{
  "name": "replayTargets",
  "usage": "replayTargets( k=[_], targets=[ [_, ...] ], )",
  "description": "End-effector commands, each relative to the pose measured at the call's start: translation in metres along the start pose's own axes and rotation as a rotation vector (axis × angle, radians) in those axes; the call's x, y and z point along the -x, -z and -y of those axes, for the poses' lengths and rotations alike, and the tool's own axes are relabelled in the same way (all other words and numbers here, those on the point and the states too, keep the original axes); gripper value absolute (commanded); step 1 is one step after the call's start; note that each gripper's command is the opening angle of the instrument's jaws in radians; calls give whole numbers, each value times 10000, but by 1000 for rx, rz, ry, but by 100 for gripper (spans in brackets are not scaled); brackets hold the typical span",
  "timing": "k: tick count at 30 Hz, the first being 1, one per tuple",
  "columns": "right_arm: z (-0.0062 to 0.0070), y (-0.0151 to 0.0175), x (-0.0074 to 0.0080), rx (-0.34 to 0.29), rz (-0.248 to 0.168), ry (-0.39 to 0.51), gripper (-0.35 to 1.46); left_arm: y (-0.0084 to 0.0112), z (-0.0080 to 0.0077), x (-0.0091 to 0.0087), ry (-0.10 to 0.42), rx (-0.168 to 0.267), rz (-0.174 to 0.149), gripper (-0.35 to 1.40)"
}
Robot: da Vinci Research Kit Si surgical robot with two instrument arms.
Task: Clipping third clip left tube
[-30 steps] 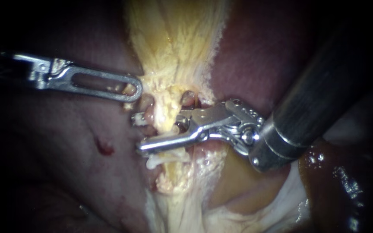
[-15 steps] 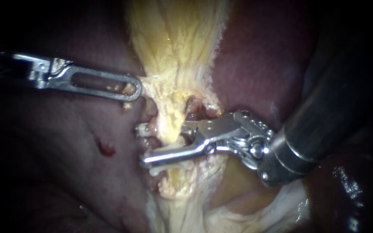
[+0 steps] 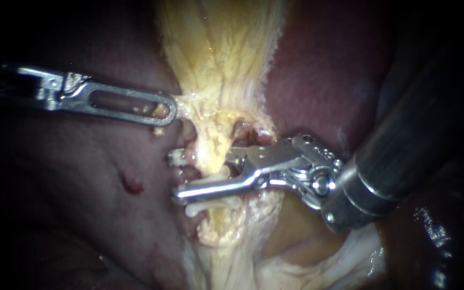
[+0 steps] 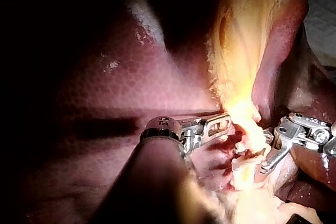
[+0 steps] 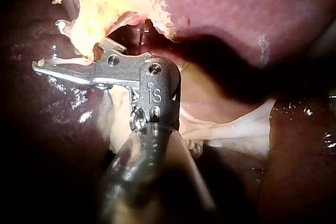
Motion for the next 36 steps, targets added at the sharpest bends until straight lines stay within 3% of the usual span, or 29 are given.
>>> replayTargets(
  k=[1, 6, 11, 18, 23, 28, 36],
  targets=[
    [-1, 1, 0, 3, 0, 0, 46, 0, 0, 0, 0, 0, 0, -35],
    [-4, 6, 1, 15, -2, 0, 39, 0, 0, 0, 0, 0, 0, -35],
    [-7, 14, 2, 30, -3, 0, 21, 0, 0, 0, 0, 0, 0, -35],
    [-6, 21, 4, 38, -2, -1, -35, 0, -1, 0, 0, 0, 0, -35],
    [-8, 22, 7, 45, -4, -2, -35, 0, -1, 0, 0, 0, 0, -35],
    [-9, 21, 10, -106, 59, 16, -35, 0, -1, 0, 0, 0, 0, -35],
    [-11, 22, 10, -104, 59, 17, -35, 0, -1, 0, 0, 0, 0, -35]
  ],
)
